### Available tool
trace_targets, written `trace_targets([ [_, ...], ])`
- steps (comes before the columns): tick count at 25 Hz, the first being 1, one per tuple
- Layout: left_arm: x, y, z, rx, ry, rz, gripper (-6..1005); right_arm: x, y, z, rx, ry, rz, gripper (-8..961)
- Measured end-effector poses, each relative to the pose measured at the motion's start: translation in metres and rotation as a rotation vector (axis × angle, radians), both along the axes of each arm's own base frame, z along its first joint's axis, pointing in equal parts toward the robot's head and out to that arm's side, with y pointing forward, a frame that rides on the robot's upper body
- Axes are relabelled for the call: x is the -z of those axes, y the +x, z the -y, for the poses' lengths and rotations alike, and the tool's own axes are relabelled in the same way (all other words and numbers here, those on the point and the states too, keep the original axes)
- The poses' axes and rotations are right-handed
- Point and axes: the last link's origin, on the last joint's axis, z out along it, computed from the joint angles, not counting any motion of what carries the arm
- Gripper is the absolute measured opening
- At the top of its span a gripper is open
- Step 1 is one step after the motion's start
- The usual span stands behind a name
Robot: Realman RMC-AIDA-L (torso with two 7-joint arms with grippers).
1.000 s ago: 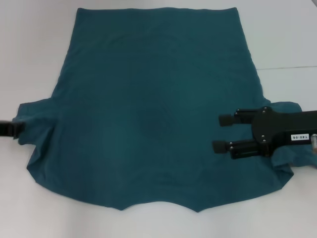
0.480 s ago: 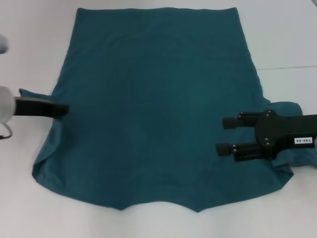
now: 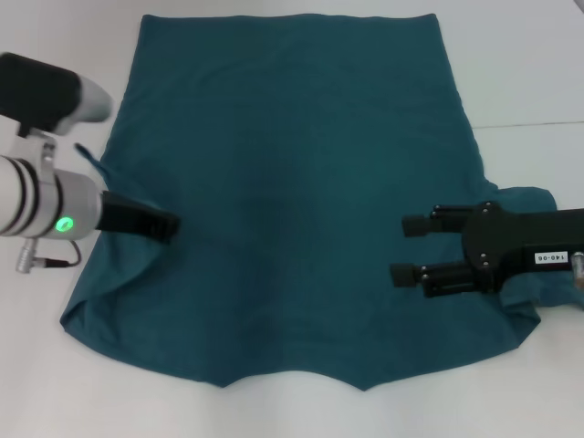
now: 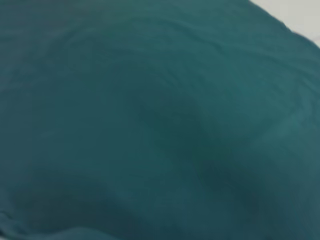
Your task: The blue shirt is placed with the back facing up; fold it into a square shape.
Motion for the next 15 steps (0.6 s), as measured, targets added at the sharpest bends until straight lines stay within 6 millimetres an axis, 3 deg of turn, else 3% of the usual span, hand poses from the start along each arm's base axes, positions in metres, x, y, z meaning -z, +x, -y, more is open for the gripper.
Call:
trace_targets([
  [12,0.03,0.007,-0.005,-0.004,0.001,0.021,71,0.002,-0.001,0.0,-0.006,-0.007,0.0,885],
  [15,0.031,0.01,-0.005,0.001,0.007,0.049,158,0.003,-0.001,0.001,-0.01,-0.006,0.0,885],
])
